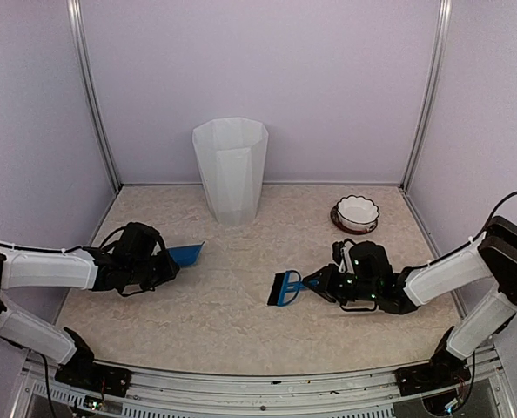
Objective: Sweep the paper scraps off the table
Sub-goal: Put down the broom at the center of the board, then place the dustpan at the center of the board, then reset both arms
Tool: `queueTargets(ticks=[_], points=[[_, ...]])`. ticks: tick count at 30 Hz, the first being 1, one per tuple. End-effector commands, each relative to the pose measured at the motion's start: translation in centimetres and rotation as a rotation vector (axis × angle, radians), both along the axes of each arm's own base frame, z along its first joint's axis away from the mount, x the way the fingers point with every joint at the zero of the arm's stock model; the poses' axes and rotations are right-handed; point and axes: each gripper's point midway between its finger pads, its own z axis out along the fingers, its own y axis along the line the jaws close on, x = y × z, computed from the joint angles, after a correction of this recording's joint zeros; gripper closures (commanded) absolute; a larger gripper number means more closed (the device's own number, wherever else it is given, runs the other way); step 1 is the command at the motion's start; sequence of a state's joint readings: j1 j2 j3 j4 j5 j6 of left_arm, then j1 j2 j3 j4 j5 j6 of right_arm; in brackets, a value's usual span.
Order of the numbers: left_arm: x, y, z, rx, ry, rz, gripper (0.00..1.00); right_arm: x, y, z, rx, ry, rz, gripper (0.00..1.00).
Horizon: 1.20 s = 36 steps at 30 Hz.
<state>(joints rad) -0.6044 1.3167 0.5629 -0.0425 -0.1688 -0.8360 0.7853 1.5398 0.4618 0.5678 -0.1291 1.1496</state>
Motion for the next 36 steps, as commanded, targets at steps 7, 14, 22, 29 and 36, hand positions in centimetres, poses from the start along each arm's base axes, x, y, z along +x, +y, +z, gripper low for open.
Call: queueTargets(ticks=[7,14,22,29,36], points=[[1.8,-2.0,0.5,0.041,-0.027,-0.022,0.94,0.0,-4.2,-2.1,-0.123,0.020,-0.079,0.32],[2.4,-2.4,0.5,0.067,-0.030,-0.023,0.79,0.8,-9.7,-0.2,-0.347,-0.080,-0.232,0.15],[3.2,-2.2,2.9,0.080,-0.081,-0.012,0.34,1.8,-14.8,5.1,-0.582,-0.261,-0.364,0.03],[3.9,-1.2,7.6,0.092,-0.171,0.015,0.01,3.2,-16.8,12.6,-0.717,-0.574,-0.412,0.00],[4.4,1.0,13.6,0.057,-0.288,0.010,0.01,3.8,-20.4,16.9,-0.932,-0.782,-0.545,0.00]])
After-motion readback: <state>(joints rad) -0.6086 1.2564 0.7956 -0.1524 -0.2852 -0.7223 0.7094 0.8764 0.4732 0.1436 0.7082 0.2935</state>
